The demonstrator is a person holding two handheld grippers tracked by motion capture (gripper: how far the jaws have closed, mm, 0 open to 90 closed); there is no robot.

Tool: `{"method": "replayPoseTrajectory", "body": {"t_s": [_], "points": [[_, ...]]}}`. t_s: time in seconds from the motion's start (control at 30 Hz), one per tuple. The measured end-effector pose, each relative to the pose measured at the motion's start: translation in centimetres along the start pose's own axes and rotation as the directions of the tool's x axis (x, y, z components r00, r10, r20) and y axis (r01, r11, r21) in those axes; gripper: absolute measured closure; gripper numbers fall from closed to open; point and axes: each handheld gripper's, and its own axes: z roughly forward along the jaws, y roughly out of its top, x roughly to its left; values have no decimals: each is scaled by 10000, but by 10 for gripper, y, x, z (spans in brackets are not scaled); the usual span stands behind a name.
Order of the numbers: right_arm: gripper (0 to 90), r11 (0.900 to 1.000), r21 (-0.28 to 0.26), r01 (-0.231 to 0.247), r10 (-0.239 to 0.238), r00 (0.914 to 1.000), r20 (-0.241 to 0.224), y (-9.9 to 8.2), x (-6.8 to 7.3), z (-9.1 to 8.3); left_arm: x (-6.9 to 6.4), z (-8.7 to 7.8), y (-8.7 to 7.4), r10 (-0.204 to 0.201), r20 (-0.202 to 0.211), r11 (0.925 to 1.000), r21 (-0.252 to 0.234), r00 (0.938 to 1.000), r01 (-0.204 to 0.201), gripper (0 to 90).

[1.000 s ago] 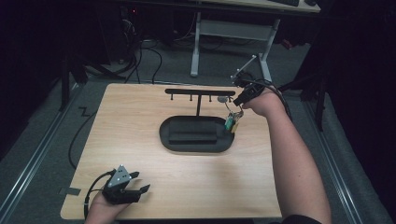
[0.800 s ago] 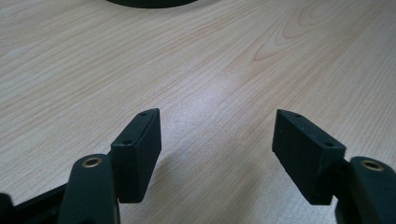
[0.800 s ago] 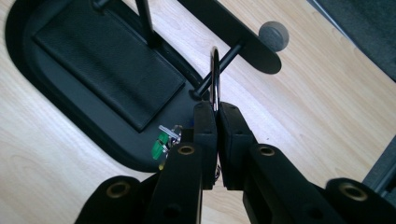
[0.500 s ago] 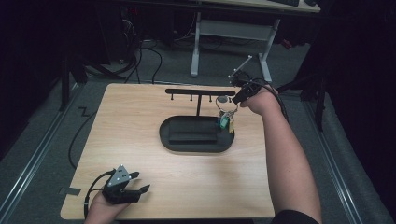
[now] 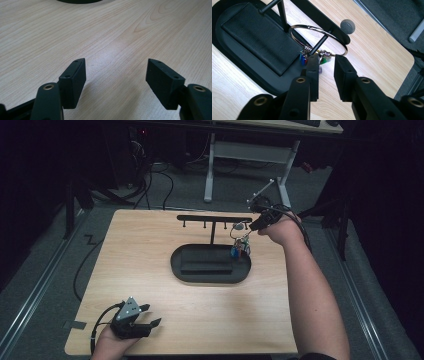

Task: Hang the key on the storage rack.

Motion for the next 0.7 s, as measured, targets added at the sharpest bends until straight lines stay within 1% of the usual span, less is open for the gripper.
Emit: {"method": "replayPoseTrajectory", "body": {"t_s": [0.03, 0.07, 0.1, 0.2, 0.23, 0.27, 0.37, 0.47, 0.5, 0.53, 0.57, 0.63, 0.7], "points": [[725, 10000, -29, 31, -31, 10000, 36, -1, 0, -1, 0, 0, 0, -17, -3, 10000, -13, 10000, 17, 330], [723, 9999, -28, -127, 127, 9999, 29, -3, 1, -2, 0, 0, 0, -14, 1, 10000, -11, 10000, 14, 330], [717, 10000, -72, -48, 47, 10000, -19, -4, 0, -2, 0, 0, 0, -1, 7, 10000, -9, 10000, 1, 330], [683, 10000, -84, -25, 26, 10000, 32, -8, 1, -3, 0, 1, 0, 27, 8, 10000, -23, 10000, -27, 330], [665, 9997, -107, -241, 242, 9997, 43, -11, 3, -4, 0, 1, 0, 25, 15, 10000, -26, 10000, -25, 330], [645, 9997, -219, -85, 87, 9999, 77, -12, 3, -4, 0, 1, 1, 33, 37, 10000, -21, 10000, -33, 330], [597, 9991, -380, -184, 191, 9996, 184, -20, 8, -5, 0, 2, 1, 80, 61, 10000, 20, 9999, -80, 329], [564, 9976, -648, -246, 253, 9996, 101, -30, 13, -4, -1, 3, 2, 138, 31, 9999, 6, 9999, -138, 329], [546, 9968, -719, -349, 357, 9993, 106, -35, 16, -4, -2, 3, 2, 143, 25, 9999, -31, 9999, -143, 328], [534, 9965, -805, -245, 255, 9996, 110, -39, 17, -3, -2, 3, 2, 173, 50, 9998, 29, 9998, -173, 328], [526, 9962, -814, -323, 331, 9994, 87, -43, 18, -2, -3, 3, 2, 199, 48, 9998, 43, 9998, -200, 328], [512, 9946, -984, -318, 334, 9993, 146, -52, 20, 0, -3, 4, 2, 203, 35, 9998, 47, 9998, -203, 328], [483, 9919, -1194, -422, 438, 9990, 104, -64, 21, 2, -4, 4, 2, 214, 17, 9997, 71, 9998, -214, 328]]}}
